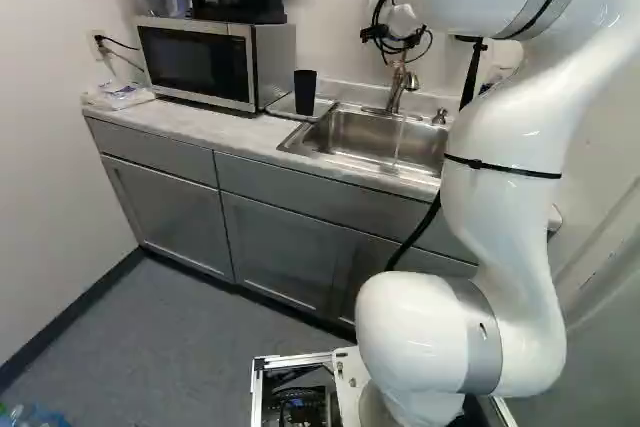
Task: Rinse the cup and place it in the tray
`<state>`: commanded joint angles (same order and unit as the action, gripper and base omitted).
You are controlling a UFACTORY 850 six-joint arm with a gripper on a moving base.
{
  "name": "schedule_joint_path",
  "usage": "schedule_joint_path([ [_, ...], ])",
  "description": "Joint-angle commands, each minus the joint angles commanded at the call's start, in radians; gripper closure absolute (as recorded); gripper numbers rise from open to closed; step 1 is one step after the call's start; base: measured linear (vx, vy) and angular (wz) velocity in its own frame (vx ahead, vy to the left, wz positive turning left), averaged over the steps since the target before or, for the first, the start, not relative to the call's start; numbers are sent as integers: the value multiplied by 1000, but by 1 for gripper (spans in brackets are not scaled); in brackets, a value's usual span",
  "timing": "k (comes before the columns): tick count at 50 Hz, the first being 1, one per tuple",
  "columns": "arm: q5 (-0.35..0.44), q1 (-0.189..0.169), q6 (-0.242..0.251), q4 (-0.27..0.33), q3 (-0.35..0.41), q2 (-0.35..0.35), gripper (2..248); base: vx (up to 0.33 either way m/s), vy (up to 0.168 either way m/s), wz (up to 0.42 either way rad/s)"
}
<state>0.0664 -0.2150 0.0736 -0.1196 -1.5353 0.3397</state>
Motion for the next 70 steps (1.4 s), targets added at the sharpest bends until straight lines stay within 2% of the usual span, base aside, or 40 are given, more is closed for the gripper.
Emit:
schedule_joint_path([
  [21,-19,0,0,0,2,-1,3,0,0,0],
  [53,-76,4,0,0,66,-57,3,0,0,0],
  [70,-80,4,0,0,69,-60,3,0,0,0],
])
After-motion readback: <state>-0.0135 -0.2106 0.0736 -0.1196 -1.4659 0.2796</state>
